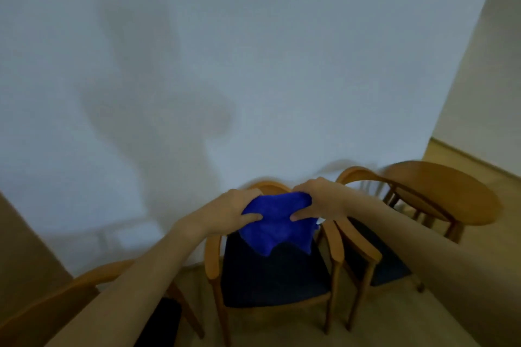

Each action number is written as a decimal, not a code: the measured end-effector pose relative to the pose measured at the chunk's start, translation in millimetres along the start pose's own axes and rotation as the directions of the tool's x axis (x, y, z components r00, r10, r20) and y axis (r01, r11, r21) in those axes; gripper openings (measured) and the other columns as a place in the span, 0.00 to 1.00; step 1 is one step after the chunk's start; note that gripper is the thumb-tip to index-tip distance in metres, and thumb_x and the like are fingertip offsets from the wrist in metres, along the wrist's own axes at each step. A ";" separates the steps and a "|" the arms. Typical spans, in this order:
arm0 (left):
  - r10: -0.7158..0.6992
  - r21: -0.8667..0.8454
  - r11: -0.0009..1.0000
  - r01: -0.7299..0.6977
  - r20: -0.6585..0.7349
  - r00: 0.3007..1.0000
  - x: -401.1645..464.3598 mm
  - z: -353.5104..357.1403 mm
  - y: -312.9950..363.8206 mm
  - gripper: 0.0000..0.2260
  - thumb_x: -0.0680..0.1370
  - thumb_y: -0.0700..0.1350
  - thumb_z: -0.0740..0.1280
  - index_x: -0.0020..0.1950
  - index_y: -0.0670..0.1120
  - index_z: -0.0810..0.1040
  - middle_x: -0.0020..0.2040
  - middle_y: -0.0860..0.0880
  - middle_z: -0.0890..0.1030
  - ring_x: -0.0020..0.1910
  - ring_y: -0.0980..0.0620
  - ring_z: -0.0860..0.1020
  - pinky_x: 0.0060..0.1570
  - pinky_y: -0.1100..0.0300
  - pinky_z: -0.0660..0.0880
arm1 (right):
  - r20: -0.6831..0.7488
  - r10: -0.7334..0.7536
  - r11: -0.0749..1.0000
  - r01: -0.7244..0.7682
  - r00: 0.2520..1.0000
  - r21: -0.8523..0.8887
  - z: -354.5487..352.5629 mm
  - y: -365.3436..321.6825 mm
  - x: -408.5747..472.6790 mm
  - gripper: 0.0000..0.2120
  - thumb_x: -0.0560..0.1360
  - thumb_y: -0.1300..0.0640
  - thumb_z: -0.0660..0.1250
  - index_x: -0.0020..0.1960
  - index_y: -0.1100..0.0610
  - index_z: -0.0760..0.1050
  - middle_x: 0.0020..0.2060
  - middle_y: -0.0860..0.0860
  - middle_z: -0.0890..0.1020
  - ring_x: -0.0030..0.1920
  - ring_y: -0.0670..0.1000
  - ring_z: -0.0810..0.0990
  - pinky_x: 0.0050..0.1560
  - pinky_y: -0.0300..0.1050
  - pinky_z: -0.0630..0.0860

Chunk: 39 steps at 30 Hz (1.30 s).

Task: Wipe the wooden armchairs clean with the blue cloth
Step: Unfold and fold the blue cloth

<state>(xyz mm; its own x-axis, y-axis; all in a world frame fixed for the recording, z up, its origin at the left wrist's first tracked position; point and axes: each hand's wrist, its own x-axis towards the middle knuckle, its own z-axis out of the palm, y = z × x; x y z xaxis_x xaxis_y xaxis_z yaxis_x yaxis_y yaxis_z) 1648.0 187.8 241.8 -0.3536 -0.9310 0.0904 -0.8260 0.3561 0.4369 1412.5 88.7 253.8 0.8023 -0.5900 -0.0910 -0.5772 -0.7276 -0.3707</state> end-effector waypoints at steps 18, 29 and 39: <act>0.439 -0.136 0.899 -0.417 0.243 0.865 278.8 33.6 13.4 0.09 0.79 0.51 0.65 0.57 0.51 0.74 0.50 0.54 0.81 0.46 0.59 0.79 0.47 0.58 0.79 | -0.146 0.532 0.846 -0.528 0.834 0.070 -58.5 154.8 -50.5 0.08 0.76 0.46 0.68 0.54 0.45 0.73 0.45 0.44 0.81 0.45 0.43 0.80 0.47 0.38 0.77; 0.726 -0.182 0.663 -0.726 0.394 0.564 388.6 111.2 194.8 0.06 0.78 0.52 0.65 0.54 0.56 0.71 0.46 0.56 0.79 0.43 0.60 0.78 0.46 0.56 0.78 | -0.243 0.840 0.539 -0.795 0.485 0.278 -73.6 201.6 -235.4 0.10 0.74 0.46 0.71 0.51 0.37 0.72 0.43 0.37 0.80 0.44 0.39 0.78 0.39 0.33 0.71; 0.732 -0.164 0.646 -0.746 0.411 0.544 456.4 182.8 305.8 0.06 0.78 0.54 0.64 0.53 0.61 0.70 0.45 0.59 0.78 0.43 0.64 0.77 0.43 0.62 0.77 | -0.278 0.835 0.544 -0.792 0.476 0.277 -90.2 291.2 -343.2 0.08 0.75 0.46 0.71 0.50 0.39 0.72 0.40 0.37 0.79 0.41 0.37 0.77 0.35 0.30 0.68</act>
<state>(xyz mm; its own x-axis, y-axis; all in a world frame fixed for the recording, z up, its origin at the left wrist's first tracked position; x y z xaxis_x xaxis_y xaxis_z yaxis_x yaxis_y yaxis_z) 1153.7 -113.6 253.0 -0.9771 -0.2127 0.0014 -0.1978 0.9111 0.3616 955.3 47.7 260.5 -0.1426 -0.9851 -0.0960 -0.9070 0.1689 -0.3858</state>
